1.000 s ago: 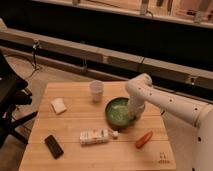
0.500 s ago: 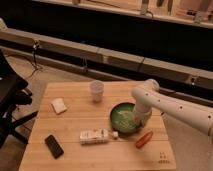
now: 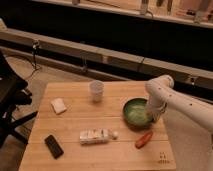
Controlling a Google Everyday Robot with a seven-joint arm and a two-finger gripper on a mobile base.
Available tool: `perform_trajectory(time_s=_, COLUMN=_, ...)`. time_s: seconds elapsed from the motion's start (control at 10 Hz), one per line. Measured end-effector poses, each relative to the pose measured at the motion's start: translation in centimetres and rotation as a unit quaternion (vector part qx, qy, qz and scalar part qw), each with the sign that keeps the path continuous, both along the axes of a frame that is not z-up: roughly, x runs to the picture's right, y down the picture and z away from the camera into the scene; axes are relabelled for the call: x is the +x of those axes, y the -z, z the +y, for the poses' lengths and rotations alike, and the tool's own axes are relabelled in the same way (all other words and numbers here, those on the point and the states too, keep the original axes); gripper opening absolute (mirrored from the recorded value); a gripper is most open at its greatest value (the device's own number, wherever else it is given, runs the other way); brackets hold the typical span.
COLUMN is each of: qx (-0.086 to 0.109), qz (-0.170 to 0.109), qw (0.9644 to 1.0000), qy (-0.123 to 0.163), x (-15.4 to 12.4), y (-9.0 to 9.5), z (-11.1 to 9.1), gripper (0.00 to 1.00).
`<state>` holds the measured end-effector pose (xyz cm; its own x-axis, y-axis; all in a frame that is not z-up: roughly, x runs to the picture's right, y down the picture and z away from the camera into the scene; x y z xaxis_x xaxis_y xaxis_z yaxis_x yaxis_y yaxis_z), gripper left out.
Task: Drag the ceramic bowl in a circle
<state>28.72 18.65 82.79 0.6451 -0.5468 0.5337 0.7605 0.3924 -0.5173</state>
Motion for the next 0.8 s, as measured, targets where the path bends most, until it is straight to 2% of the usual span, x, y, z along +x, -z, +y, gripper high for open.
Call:
perform_trajectory(time_s=0.2, qx=0.0, qz=-0.004, qw=1.0, qy=0.005, x=-1.9, y=-0.2, z=-0.1, gripper=0.01)
perform_trajectory(time_s=0.4, qx=0.0, qz=-0.007, qw=1.0, qy=0.006, x=-5.0, y=-0.3, z=-0.4, gripper=0.01)
perform_trajectory(time_s=0.6, qx=0.003, qz=-0.006, qw=0.9999, qy=0.008, x=-5.4, y=-0.5, z=-0.8, gripper=0.01)
perform_trajectory(time_s=0.8, qx=0.004, qz=-0.015, qw=0.9998, qy=0.014, x=-4.3, y=-0.6, z=-1.0, gripper=0.01)
